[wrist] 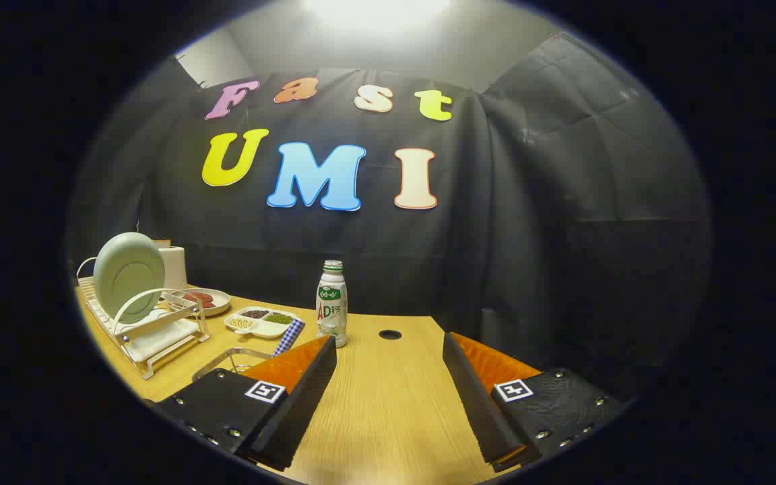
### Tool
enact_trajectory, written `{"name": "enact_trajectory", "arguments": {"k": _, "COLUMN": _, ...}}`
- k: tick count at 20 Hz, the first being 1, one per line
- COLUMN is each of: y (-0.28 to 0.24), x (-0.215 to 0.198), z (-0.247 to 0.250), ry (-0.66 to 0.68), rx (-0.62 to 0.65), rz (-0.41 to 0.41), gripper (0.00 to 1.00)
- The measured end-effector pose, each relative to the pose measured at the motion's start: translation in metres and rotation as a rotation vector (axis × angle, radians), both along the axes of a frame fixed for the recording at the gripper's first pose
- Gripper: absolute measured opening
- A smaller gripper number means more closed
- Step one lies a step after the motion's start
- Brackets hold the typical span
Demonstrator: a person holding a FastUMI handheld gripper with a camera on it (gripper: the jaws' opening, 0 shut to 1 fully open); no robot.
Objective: Take the plate from the dish rack, then take the spoon from the basket and place it into the plate.
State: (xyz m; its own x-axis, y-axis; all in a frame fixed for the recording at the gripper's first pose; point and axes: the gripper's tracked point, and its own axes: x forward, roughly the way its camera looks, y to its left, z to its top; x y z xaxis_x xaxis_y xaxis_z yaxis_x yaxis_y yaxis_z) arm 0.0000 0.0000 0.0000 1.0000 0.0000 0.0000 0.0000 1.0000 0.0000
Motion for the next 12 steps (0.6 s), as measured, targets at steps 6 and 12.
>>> {"name": "enact_trajectory", "arguments": {"k": 6, "y": 0.057, "x": -0.041, "z": 0.060, "ry": 0.001, "rx": -0.006, "rz": 0.001, "gripper": 0.97}}
{"name": "enact_trajectory", "arguments": {"k": 12, "y": 0.171, "x": -0.059, "z": 0.089, "ry": 0.052, "rx": 0.082, "rz": 0.091, "gripper": 0.97}}
